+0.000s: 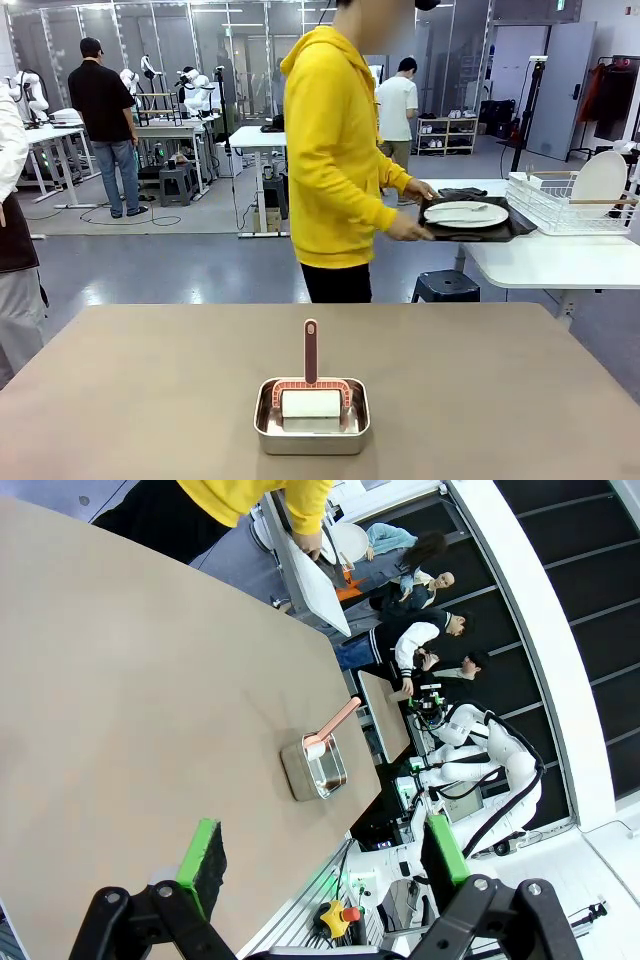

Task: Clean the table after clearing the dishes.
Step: When the right (or left) Handle tray is removed, use the right hand (or left hand) to clean the right (or left) side of the table with the Lint Roller.

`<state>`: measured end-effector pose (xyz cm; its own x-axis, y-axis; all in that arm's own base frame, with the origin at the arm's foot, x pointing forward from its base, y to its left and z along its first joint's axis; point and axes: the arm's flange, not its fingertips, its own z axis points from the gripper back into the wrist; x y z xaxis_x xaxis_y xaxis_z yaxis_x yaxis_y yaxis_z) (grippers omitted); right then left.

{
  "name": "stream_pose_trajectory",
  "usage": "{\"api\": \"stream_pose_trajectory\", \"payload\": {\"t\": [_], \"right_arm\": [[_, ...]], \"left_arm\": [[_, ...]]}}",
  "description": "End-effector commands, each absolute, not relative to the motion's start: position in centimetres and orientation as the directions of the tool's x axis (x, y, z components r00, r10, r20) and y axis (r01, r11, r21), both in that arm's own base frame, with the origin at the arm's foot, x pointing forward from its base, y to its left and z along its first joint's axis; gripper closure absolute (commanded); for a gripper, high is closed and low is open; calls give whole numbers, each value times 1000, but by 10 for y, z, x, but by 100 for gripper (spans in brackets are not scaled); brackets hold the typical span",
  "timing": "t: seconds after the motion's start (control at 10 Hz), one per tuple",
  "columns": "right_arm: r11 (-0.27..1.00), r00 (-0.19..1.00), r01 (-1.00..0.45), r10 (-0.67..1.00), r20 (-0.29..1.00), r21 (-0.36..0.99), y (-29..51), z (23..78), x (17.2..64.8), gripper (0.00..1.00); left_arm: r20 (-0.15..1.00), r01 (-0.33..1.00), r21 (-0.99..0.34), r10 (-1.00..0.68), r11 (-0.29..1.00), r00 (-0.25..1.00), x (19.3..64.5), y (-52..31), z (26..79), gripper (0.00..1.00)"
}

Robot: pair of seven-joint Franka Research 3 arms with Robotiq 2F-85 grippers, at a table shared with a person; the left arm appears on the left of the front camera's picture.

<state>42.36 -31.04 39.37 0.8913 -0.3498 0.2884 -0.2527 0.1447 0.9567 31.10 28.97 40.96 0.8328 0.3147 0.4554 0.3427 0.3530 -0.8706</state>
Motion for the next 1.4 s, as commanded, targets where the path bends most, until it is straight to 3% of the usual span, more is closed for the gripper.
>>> {"api": "stream_pose_trajectory", "payload": {"t": [0.0,0.3,0.6,0.9,1.3], "right_arm": [[147,898,-249,-334,285,957,-309,395,423,0],[147,898,-249,-334,285,957,-309,395,423,0],[147,898,-249,-334,285,957,-309,395,423,0],[147,898,-249,-334,285,957,-309,395,423,0],[147,898,-249,-334,285,957,-309,395,423,0]], "left_arm": [[524,417,-821,223,391,822,319,273,437,0],[664,605,-629,-67,489,744,360,182,538,0],[684,789,-373,-430,488,589,399,45,626,0],[550,909,-182,-728,375,410,431,-99,650,0],[292,978,-71,-933,198,211,437,-237,598,0]]}}
